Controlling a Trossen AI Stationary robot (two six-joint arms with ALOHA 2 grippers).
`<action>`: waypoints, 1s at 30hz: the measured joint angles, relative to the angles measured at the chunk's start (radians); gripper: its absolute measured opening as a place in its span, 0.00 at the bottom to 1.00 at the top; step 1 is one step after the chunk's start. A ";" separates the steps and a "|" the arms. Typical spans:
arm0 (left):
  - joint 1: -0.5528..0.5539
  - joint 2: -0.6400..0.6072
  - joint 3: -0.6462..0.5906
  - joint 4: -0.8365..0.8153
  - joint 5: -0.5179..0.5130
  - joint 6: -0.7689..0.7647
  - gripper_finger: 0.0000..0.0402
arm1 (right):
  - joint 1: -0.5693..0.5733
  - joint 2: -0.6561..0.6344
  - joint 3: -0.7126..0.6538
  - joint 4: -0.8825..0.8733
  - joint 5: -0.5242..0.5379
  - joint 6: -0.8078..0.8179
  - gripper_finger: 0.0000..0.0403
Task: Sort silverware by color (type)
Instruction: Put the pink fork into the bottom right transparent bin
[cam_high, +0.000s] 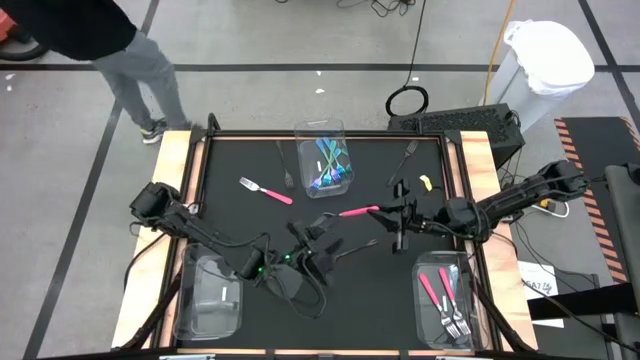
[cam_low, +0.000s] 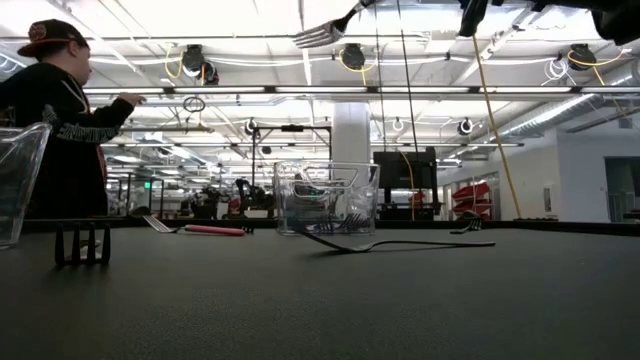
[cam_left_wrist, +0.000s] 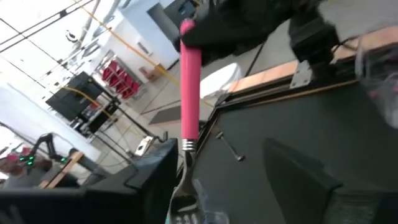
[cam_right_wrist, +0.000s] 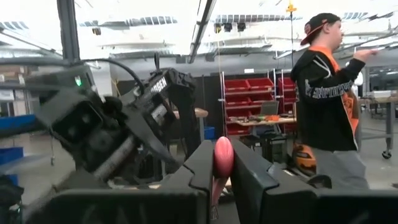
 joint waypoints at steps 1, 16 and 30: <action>-0.006 -0.008 0.000 -0.001 0.000 -0.002 0.60 | 0.001 -0.017 0.000 -0.028 0.000 0.004 0.07; -0.035 -0.040 0.000 -0.059 0.169 -0.080 0.61 | 0.036 -0.221 0.000 -0.315 -0.001 0.011 0.07; 0.000 -0.095 0.000 -0.265 0.348 -0.256 0.61 | 0.073 -0.326 0.000 -0.458 -0.002 0.031 0.07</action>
